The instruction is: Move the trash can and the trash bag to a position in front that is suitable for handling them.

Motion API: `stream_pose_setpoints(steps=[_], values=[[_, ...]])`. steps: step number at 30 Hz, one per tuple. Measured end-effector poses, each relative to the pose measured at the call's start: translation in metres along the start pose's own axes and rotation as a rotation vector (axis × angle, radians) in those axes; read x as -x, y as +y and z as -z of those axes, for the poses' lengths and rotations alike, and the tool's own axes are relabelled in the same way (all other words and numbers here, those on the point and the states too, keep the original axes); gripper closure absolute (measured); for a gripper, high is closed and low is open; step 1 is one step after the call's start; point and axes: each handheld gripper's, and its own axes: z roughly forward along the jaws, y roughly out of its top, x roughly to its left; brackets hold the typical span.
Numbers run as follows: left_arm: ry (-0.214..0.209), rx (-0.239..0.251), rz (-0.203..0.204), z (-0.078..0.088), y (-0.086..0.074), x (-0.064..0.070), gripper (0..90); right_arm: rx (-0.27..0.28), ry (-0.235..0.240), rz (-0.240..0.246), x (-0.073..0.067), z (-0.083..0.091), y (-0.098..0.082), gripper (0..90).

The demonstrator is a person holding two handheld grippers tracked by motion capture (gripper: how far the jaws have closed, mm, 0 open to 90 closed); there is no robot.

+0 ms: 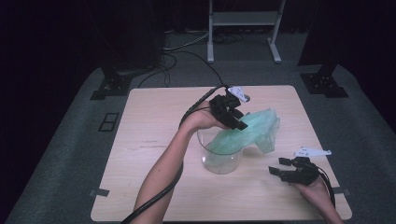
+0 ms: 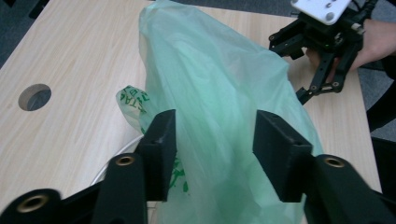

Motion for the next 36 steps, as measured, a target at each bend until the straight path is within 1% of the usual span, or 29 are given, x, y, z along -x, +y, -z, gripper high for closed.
stream_pose_setpoints(steps=[2, 3, 4, 6, 8, 10, 11, 13, 16, 19, 21, 23, 25, 26, 27, 28, 31, 32, 34, 36], values=[[0.001, -0.017, -0.008, -0.004, 0.001, 0.001, 60.4, 0.000, 0.000, 0.000, 0.000, 0.000, 0.000, 30.6], [-0.003, -0.026, -0.017, -0.006, 0.001, 0.001, 65.2, 0.000, 0.001, 0.000, 0.000, 0.000, 0.000, 30.6], [-0.005, -0.031, -0.017, -0.008, 0.001, 0.002, 69.2, 0.000, 0.001, 0.000, 0.000, 0.000, 0.000, 30.6], [-0.006, -0.039, -0.030, -0.010, 0.000, 0.002, 78.0, 0.001, 0.002, 0.000, 0.000, 0.000, 0.001, 30.6], [-0.005, -0.034, -0.025, -0.010, -0.001, 0.003, 84.4, 0.002, 0.003, 0.001, 0.000, 0.000, 0.001, 30.6], [-0.013, -0.032, -0.031, -0.008, -0.002, 0.003, 88.8, 0.004, 0.003, 0.003, 0.000, 0.000, 0.001, 30.6], [-0.018, -0.026, -0.030, -0.007, -0.002, 0.004, 89.4, 0.003, 0.003, 0.001, 0.000, 0.000, 0.001, 30.6], [-0.014, -0.023, -0.036, -0.003, -0.002, 0.006, 89.6, 0.002, 0.005, 0.001, 0.000, 0.000, 0.001, 30.6], [-0.013, 0.002, -0.046, 0.005, -0.003, 0.010, 89.6, 0.004, 0.005, 0.006, 0.000, 0.000, 0.002, 30.6], [-0.010, 0.023, -0.064, 0.014, -0.006, 0.015, 89.6, 0.011, 0.008, 0.011, 0.001, 0.001, 0.004, 30.6], [-0.006, 0.028, -0.079, 0.021, -0.008, 0.017, 89.6, 0.023, 0.016, 0.011, 0.001, 0.003, 0.007, 30.6], [-0.005, 0.051, -0.083, 0.029, -0.011, 0.021, 89.6, 0.036, 0.015, 0.020, 0.002, 0.006, 0.010, 30.6], [-0.003, 0.064, -0.092, 0.037, -0.014, 0.024, 89.6, 0.066, 0.040, 0.019, 0.002, 0.012, 0.016, 30.6], [-0.003, 0.064, -0.092, 0.037, -0.014, 0.024, 89.6, 0.083, 0.050, 0.022, 0.002, 0.016, 0.019, 30.6], [-0.003, 0.071, -0.096, 0.043, -0.017, 0.026, 89.6, 0.098, 0.061, 0.030, 0.002, 0.019, 0.022, 30.6], [-0.003, 0.071, -0.096, 0.043, -0.017, 0.026, 89.6, 0.112, 0.072, 0.045, 0.001, 0.023, 0.026, 30.6], [0.004, 0.072, -0.093, 0.051, -0.026, 0.027, 89.5, 0.141, 0.092, 0.081, -0.002, 0.033, 0.037, 30.6], [0.004, 0.072, -0.093, 0.053, -0.029, 0.027, 89.6, 0.147, 0.102, 0.096, -0.003, 0.036, 0.042, 30.6], [0.006, 0.077, -0.089, 0.056, -0.033, 0.027, 89.5, 0.155, 0.104, 0.145, -0.006, 0.041, 0.052, 30.6], [0.009, 0.079, -0.079, 0.059, -0.037, 0.027, 89.5, 0.162, 0.122, 0.162, -0.007, 0.044, 0.060, 30.6]])
